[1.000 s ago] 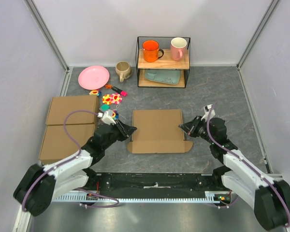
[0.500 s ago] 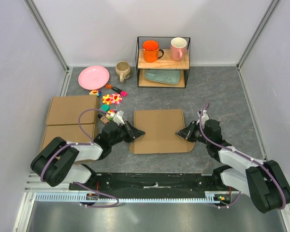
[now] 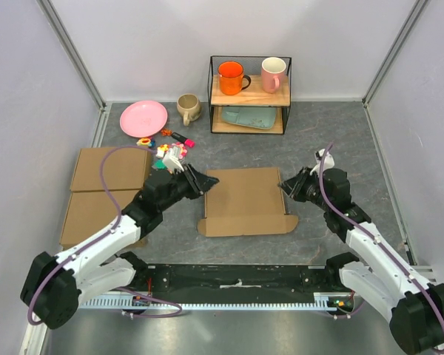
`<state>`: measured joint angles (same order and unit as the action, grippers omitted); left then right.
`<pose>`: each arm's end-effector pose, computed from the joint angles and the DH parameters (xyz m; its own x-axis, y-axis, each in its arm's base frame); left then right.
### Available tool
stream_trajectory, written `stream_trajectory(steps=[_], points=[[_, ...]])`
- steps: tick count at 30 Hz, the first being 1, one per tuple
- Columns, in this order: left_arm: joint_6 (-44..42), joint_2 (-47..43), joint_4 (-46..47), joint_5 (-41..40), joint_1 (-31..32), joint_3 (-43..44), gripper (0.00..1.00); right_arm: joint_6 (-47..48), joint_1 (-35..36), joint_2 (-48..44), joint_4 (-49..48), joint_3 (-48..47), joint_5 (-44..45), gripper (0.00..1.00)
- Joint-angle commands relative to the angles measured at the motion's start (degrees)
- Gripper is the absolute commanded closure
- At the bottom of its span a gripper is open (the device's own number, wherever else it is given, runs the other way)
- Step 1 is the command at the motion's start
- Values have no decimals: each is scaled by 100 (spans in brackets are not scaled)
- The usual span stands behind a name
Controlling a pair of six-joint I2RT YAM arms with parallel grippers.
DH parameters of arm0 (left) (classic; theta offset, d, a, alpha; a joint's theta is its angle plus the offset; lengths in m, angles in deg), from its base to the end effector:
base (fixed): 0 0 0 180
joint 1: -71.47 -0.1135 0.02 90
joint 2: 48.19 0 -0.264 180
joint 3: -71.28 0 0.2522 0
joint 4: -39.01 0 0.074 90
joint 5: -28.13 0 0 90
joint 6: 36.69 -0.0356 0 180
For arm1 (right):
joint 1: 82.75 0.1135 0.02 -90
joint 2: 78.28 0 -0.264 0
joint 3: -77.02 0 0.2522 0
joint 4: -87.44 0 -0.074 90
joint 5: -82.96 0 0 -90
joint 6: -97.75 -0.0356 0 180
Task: Fold the paper box
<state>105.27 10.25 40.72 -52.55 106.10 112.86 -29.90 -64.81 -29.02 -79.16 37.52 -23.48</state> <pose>0.1848 -0.1346 0.2368 -0.6755 -0.4780 -0.5615 0.2554 0.5626 -0.7863 0.1831 0.0699 0.2282 -0.6279 0.4125 -0.6600 -0.2013 0.7330 0.6497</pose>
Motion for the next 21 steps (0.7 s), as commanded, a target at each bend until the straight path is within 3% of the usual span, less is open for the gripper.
stream_trajectory(steps=[1,2,4,10,21], points=[[-592,-341,-1431,-816,17,357,69,276,-35,-83,976,-301,1239,84],[-504,-368,-1510,-914,9,269,70,136,-70,-30,1090,-187,1510,93],[-188,-403,-1766,-1336,-79,-73,72,13,-88,75,1100,-55,1609,99],[270,-298,-1573,-1627,-246,-777,77,-67,-106,338,600,446,1461,100],[200,352,-431,-1073,-273,-1015,79,-164,-106,506,-314,1044,1012,100]])
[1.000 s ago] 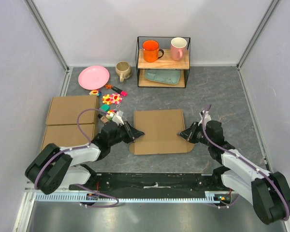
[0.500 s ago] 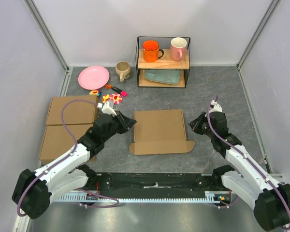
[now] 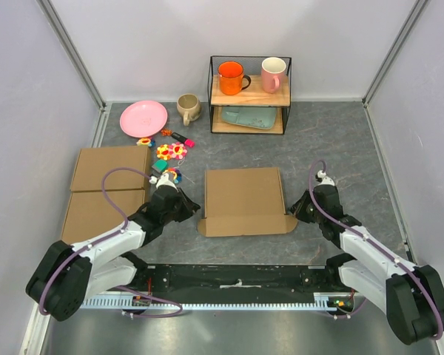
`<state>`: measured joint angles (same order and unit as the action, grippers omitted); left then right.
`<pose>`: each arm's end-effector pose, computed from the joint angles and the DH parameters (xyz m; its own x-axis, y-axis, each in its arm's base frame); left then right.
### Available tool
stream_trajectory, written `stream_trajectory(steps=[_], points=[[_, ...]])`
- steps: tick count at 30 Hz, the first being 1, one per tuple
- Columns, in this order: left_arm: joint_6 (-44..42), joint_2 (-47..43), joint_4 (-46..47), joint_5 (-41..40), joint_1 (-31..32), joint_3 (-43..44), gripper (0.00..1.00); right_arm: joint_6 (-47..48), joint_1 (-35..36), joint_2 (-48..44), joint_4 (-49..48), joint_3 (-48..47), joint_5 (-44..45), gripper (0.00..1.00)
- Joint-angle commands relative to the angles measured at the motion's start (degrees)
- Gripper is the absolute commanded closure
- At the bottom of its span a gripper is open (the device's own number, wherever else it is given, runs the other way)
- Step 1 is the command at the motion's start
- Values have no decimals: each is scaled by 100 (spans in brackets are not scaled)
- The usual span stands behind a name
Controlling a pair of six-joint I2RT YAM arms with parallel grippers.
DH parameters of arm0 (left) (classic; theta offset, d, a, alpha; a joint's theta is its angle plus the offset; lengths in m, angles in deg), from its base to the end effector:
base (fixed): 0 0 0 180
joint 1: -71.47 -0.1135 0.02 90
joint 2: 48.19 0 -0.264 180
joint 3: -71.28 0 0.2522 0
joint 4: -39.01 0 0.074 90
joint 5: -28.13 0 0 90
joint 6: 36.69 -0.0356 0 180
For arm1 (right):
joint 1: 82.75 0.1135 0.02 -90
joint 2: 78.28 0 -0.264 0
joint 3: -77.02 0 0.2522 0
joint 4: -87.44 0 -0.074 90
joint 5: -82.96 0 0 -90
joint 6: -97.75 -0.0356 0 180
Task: Fold the paper box
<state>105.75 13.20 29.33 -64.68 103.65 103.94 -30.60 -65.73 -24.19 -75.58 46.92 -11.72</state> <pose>0.1707 -0.1054 0.1560 -0.7165 -0.4846 -0.5018 -0.1124 0.7901 -0.6026 0.1696 0.0549 0.1530 -0.7092 0.4296 -0.5589 0.1140 0.8523 0.5104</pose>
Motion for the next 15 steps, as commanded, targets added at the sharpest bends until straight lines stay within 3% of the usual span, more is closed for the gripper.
stream_trajectory(steps=[1,15], points=[[152,93,769,175,-28,-140,79,-111,-5,32,-717,113,-234,100],[152,620,1262,439,-28,-307,80,-129,-5,67,-1201,324,-849,100]])
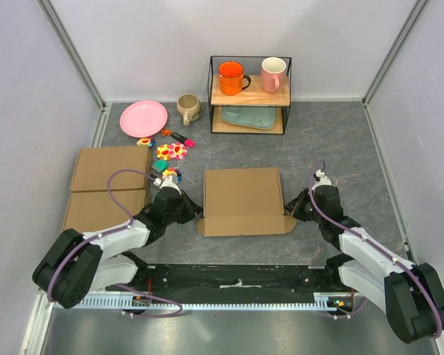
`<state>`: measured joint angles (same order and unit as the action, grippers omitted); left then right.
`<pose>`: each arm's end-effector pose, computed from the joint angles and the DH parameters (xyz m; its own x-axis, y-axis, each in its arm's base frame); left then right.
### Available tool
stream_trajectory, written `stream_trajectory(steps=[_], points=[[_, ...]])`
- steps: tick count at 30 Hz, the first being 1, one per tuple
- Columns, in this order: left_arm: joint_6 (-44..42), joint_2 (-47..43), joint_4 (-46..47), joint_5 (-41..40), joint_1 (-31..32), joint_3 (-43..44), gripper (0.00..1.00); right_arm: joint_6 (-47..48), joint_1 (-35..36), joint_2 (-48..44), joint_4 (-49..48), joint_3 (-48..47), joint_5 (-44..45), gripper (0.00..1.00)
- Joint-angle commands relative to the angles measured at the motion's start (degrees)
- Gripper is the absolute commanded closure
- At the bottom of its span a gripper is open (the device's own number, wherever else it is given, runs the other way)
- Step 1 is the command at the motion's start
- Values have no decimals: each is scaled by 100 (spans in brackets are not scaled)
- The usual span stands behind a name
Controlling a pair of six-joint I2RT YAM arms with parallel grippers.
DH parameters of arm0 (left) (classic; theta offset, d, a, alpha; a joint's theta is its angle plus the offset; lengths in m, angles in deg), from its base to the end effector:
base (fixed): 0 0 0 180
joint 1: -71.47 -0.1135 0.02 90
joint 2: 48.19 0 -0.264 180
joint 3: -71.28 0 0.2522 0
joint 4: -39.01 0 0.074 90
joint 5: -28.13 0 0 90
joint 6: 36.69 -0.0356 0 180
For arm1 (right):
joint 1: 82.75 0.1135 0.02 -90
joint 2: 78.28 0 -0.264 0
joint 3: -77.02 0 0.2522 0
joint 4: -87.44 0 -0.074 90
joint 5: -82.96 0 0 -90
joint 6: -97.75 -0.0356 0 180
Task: Fold the paper box
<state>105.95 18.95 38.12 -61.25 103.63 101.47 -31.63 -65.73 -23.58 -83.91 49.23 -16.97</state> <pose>0.1738 -0.1097 0.1379 -0.7439 -0.4711 -0.4739 -0.0854 0.7705 -0.6317 0.1713 0.0589 0.1514 -0.6979 0.4400 -0.5652 0.0263 0.8043 0.5937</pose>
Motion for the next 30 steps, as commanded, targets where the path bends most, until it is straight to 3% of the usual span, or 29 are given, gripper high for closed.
stream_trajectory(steps=[1,15,24,30], points=[[132,54,384,87,-26,-69,80,-18,-14,-3,-377,162,-368,100],[220,-191,727,368,-43,-280,80,0,-5,-240,-360,365,-474,100],[352,-1298,410,-431,-43,-640,78,-9,-5,-249,-325,312,-360,100],[203,-1247,348,-151,-43,-588,80,-18,-5,-135,-430,277,-421,100]])
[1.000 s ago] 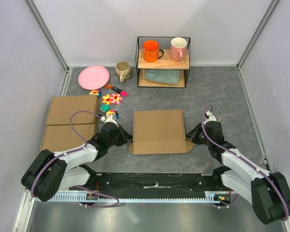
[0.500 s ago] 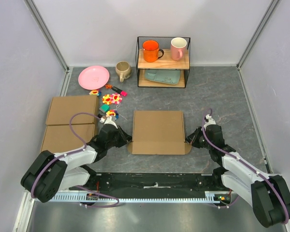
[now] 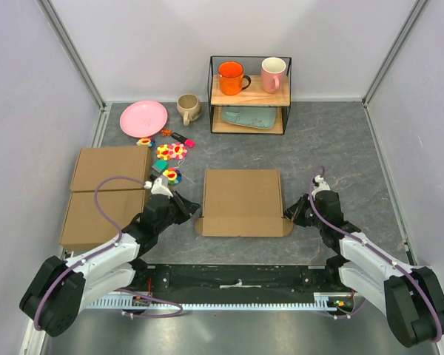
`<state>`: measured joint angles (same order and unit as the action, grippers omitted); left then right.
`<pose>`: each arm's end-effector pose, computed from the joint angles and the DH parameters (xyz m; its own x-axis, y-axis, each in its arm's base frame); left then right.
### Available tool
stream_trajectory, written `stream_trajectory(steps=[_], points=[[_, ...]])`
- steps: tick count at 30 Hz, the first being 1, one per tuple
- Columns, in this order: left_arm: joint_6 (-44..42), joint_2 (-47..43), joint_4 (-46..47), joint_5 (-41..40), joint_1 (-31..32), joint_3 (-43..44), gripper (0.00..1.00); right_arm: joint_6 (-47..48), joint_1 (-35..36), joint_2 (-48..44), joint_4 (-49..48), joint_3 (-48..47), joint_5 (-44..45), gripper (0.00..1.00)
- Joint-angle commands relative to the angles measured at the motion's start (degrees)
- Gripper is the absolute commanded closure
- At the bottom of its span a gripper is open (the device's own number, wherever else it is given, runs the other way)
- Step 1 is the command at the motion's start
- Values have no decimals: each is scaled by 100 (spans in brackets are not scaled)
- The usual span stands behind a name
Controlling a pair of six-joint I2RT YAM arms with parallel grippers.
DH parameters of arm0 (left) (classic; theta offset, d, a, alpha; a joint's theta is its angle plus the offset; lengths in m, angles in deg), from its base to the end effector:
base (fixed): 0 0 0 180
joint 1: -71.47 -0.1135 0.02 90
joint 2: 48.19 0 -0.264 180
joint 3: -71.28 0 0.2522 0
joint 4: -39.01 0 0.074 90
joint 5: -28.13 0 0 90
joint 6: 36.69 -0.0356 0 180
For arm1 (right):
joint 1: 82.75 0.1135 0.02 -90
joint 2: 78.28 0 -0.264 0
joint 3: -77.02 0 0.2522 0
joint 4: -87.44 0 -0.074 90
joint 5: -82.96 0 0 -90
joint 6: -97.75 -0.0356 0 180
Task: Fold the paper box
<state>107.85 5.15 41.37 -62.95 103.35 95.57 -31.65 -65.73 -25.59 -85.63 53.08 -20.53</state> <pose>0.1539 -0.0949 0.1536 -0.6397 -0.5612 -0.5252 -0.0126 0.6909 -0.7228 0.1595 0.0575 0.1388 -0.7266 0.4231 -0.5413 -0.0060 0.7840 0.6207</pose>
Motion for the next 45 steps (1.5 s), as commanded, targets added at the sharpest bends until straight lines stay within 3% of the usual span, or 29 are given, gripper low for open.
stream_trajectory(steps=[1,9,19,30,37,45], points=[[21,202,32,64,-15,-15,80,-33,-5,92,-284,-108,-65,100],[171,405,488,249,-15,-358,84,-42,-5,75,-301,-99,-109,100],[126,335,910,398,-15,-428,98,-68,4,66,-380,-64,-144,100],[162,440,1209,574,-15,-534,98,-121,56,58,-486,-11,-206,100],[-75,519,1859,1276,11,-683,98,-200,188,-206,-468,-46,-461,100],[-154,-288,1790,1655,29,-736,98,-253,258,-1075,259,-459,-637,100]])
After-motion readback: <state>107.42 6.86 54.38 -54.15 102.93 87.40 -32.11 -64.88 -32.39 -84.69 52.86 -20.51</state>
